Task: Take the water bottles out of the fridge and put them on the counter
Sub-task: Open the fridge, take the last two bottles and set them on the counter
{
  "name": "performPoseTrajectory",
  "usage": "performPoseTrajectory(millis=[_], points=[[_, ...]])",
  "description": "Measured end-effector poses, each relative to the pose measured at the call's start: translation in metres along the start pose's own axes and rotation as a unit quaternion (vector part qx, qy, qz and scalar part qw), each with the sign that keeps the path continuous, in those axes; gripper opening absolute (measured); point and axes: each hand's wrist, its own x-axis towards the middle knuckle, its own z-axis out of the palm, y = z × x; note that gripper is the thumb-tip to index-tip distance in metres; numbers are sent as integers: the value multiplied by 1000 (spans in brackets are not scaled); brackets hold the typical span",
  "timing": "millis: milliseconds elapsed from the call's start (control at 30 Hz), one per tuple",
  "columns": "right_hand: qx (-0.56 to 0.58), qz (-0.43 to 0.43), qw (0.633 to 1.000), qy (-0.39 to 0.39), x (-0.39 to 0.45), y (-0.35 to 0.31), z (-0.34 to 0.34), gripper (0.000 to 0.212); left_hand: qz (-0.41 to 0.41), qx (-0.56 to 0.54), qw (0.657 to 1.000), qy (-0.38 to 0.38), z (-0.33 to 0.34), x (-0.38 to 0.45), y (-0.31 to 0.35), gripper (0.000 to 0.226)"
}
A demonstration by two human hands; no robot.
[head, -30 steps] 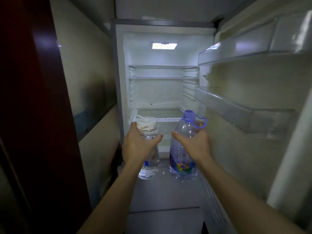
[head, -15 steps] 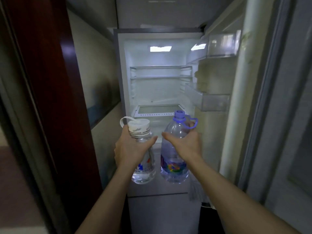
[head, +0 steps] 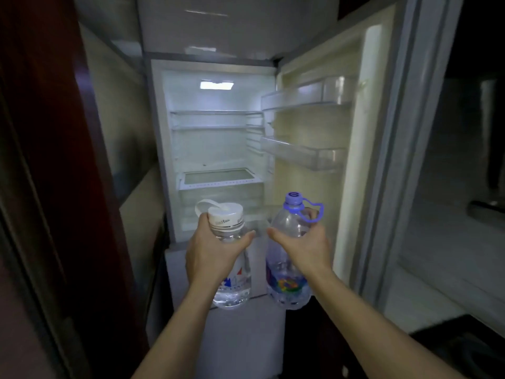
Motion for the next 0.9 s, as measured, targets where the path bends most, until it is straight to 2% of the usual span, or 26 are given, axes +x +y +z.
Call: performPoseTrajectory(millis=[167,400,667,900], points=[[-25,-4,999,41,-36,-5,-62,66,8,-32,998,-61,32,-38,9,65],[-71,18,992,104,-72,-20,-152,66,18,-80,984,-158,75,-93,53,79],[-101,26,973,206,-120,-33,-273,63,85,-131,958,-239,124,-171,126,65],[-137,41,950,279,-190,-43,-410,67,111,-188,926,-308,175,-288,205,63]])
